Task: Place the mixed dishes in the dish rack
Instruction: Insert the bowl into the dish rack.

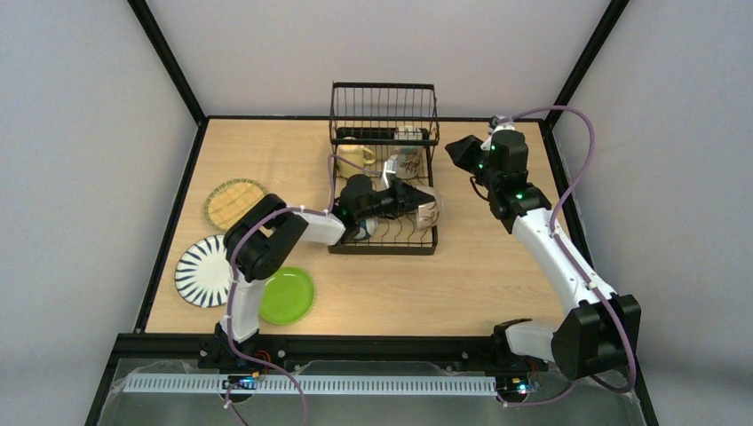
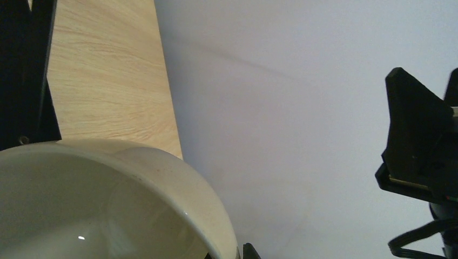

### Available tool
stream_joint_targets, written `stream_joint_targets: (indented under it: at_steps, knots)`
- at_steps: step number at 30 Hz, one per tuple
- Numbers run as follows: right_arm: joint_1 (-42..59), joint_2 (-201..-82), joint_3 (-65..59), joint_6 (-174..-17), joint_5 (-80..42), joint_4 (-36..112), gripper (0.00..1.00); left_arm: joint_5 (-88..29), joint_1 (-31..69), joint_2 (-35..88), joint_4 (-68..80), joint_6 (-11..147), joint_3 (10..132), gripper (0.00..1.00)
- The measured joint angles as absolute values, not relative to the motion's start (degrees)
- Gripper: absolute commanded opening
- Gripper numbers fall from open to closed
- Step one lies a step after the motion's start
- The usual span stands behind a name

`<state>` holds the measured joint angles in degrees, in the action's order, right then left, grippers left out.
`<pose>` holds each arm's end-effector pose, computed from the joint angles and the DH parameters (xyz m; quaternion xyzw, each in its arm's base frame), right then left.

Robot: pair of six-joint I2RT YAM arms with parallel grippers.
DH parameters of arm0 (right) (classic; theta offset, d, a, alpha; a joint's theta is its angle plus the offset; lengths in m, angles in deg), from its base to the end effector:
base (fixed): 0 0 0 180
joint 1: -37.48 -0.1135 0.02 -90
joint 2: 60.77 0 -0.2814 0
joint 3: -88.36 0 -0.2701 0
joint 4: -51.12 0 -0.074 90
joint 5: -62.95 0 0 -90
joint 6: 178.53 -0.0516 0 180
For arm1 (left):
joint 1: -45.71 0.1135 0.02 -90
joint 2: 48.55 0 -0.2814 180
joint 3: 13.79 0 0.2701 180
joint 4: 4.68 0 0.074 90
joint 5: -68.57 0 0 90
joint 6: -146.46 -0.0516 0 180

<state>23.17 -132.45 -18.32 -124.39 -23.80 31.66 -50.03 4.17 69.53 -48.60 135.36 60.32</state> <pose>0.3103 0.0822 0.3500 0.1346 0.7966 0.2704 0.5236 0.3325 -0.3276 0.1741 -0.0542 0.7053 -0.6812 0.1885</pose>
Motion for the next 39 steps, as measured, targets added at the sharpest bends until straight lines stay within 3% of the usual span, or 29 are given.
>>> stream_joint_targets:
  at_steps: [13, 30, 39]
  knots:
    - [23.22, -132.42, -18.66, -123.29, -24.08, 31.92, 0.62, -50.80, 5.16, 69.86, -43.61, 131.71, 62.11, 0.02]
    - [23.22, -124.25, -29.11, -120.41, -28.32, 24.27, 0.63, -50.69, 5.29, 69.93, -44.18, 133.04, 61.68, 0.02]
    - [23.24, -123.42, -34.42, -119.80, -28.28, 22.41, 0.58, -50.32, 5.29, 69.93, -45.76, 134.77, 60.60, 0.02]
